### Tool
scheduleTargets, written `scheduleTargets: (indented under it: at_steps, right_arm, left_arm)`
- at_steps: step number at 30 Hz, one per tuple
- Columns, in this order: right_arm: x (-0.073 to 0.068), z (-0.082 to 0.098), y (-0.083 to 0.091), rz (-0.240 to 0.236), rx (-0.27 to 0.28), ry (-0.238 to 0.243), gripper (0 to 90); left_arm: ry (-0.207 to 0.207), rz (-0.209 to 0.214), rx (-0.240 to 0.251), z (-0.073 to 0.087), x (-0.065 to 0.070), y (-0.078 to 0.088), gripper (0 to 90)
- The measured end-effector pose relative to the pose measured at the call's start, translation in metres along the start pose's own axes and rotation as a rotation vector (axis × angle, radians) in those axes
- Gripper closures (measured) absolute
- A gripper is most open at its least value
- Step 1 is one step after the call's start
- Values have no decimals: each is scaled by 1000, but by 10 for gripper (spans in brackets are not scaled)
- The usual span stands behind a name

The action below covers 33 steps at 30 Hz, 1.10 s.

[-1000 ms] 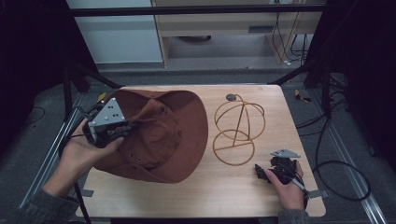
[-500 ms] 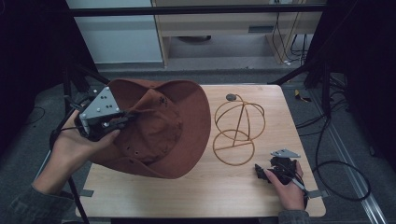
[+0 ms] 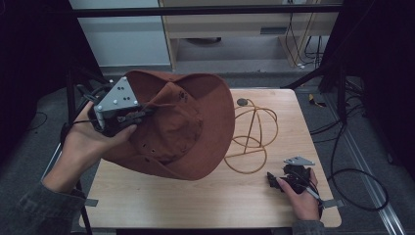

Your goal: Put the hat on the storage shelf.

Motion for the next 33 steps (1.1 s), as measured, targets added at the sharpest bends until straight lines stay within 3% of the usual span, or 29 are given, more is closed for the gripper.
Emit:
scheduleTargets:
  at_steps: [19, 33]
  right_arm:
    - [0, 0, 0, 0, -3, 0, 8]
    - [0, 0, 0, 0, -3, 0, 7]
  left_arm:
    - [-22, 37, 8, -53, 1, -49, 888]
    - [-17, 52, 2, -67, -1, -80, 888]
Point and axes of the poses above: each handheld gripper's, and its own axes: y roughly backward along the jaws, z roughly out of its underside, x roughly to its right, the point moved 10 cm from there along -y, roughly forward along the jaws
